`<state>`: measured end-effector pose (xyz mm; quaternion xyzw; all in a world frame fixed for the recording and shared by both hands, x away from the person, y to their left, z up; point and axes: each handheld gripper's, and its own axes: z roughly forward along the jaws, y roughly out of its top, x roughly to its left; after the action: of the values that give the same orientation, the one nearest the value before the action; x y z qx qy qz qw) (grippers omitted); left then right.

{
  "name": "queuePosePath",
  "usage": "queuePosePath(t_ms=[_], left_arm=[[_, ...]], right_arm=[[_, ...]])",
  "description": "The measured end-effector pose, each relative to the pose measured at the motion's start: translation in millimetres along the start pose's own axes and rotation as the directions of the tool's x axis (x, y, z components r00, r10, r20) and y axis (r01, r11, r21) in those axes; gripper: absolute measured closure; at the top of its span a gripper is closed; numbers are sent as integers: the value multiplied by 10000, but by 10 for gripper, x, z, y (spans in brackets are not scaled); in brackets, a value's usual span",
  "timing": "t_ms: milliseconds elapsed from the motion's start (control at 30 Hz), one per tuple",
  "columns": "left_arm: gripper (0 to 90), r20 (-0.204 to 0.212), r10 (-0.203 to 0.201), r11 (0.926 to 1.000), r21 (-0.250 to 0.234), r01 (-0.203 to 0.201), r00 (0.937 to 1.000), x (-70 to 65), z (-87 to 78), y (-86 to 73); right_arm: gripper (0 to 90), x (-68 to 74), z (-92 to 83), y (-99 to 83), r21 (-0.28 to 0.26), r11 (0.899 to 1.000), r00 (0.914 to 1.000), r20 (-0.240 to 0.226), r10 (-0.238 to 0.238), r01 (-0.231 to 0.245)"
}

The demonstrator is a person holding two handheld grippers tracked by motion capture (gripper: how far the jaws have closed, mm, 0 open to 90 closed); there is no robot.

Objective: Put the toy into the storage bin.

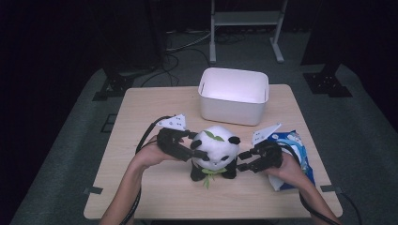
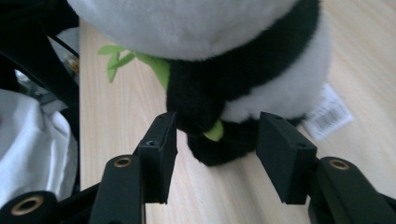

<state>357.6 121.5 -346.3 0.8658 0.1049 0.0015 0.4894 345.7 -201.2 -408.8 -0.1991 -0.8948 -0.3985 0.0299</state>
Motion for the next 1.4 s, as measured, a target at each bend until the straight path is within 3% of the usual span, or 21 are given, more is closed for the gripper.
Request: queuePosePath(t_ms=[200, 333, 500, 867, 1167, 1400], left_arm=[[309, -6, -21, 10000, -10, 21, 10000, 5, 0, 0], [306, -49, -11, 10000, 43, 11, 10000, 4, -5, 3], [275, -116, 37, 9999, 139, -35, 9999, -7, -7, 20], [247, -78, 110, 9998, 188, -108, 9999, -14, -1, 20], [257, 35, 122, 9996, 236, -122, 9999, 14, 61, -35], [253, 26, -40, 9989, 463, 39, 10000, 63, 78, -122]], right_arm=[[521, 31, 98, 34, 13, 10000, 9994, -335, -12, 12], [667, 50, 162, 70, 55, 10000, 9992, -407, -60, 62], [775, 51, 130, 82, -32, 9997, 9992, -326, -241, 240], [805, 104, -6, 137, 223, 9988, 9991, -67, -423, 425], [810, 189, -306, 233, 746, 9939, 9941, 660, -864, 815], [810, 230, -379, 299, 1038, 9895, 9896, 916, -1105, 1009]])
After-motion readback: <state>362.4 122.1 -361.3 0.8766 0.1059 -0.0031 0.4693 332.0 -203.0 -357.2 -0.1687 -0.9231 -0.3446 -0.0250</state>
